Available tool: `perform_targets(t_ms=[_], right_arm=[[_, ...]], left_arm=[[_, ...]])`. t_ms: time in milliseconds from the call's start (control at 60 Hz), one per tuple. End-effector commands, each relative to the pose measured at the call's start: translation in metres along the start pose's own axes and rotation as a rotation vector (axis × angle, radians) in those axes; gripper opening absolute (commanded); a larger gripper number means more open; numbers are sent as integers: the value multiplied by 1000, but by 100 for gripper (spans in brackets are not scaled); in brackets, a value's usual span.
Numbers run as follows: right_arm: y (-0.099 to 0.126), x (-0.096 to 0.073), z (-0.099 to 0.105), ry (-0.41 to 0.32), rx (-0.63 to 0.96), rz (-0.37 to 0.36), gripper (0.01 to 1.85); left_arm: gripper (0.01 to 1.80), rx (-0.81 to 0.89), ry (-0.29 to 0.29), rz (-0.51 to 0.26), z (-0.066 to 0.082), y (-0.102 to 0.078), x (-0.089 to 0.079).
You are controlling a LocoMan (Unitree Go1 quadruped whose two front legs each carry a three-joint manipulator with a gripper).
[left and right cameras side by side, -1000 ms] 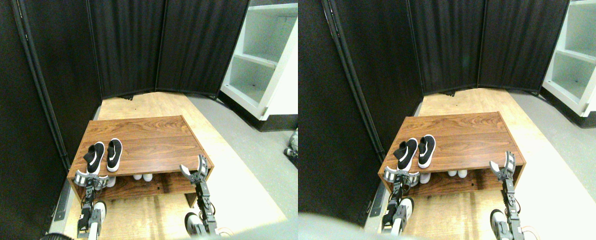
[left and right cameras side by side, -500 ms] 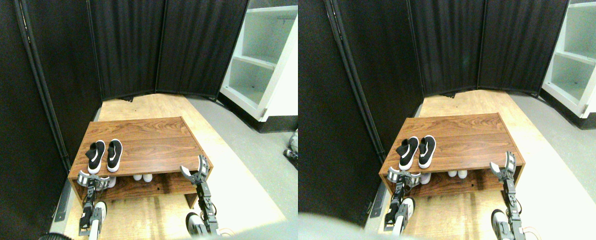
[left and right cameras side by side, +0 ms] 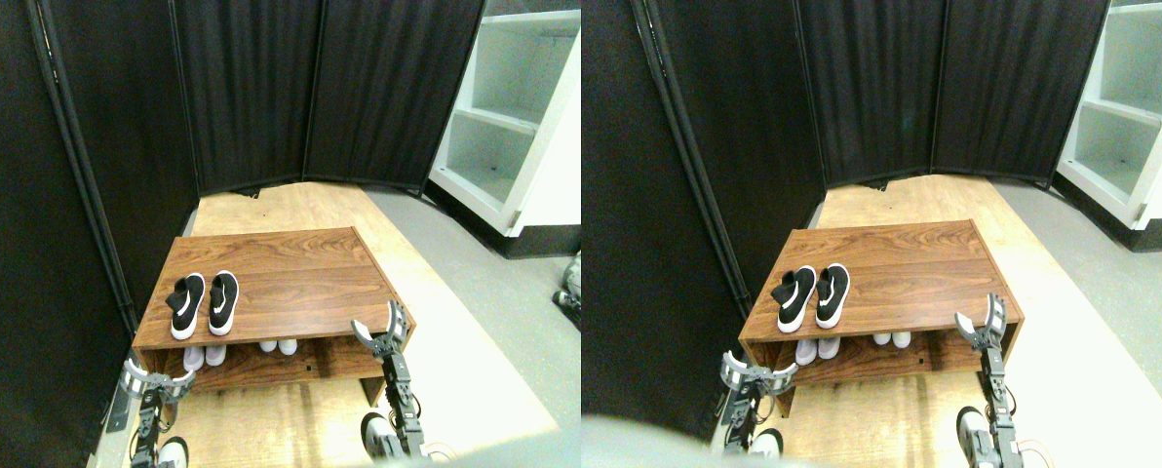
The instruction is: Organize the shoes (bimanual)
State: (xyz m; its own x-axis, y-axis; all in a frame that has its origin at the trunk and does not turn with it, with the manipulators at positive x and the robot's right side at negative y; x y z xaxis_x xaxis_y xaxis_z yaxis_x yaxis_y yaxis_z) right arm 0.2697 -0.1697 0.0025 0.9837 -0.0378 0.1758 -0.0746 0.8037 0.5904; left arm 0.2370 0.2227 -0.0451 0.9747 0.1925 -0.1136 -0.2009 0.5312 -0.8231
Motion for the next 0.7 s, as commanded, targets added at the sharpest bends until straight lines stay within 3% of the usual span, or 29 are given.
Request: perform_targets(t_ms=[17, 67, 200, 333, 400, 700], right_arm=[[3, 1, 2, -25, -10, 29, 68], [3, 1, 2, -27, -1, 19, 68], [3, 0, 4, -28, -7, 3, 68], [3, 0, 4, -30, 4, 3, 68], [4, 1, 4, -35, -8, 23, 67], [6, 1, 2, -36, -2, 26, 65]], left_arm=[[107, 16, -78, -57, 20, -5, 6], [79, 53, -111, -85, 31, -4, 8], [60, 86, -116, -127, 54, -6, 14], [41, 111, -158, -192, 74, -7, 27], [1, 232, -163, -248, 81, -9, 40], [1, 220, -115, -178, 73, -25, 82]])
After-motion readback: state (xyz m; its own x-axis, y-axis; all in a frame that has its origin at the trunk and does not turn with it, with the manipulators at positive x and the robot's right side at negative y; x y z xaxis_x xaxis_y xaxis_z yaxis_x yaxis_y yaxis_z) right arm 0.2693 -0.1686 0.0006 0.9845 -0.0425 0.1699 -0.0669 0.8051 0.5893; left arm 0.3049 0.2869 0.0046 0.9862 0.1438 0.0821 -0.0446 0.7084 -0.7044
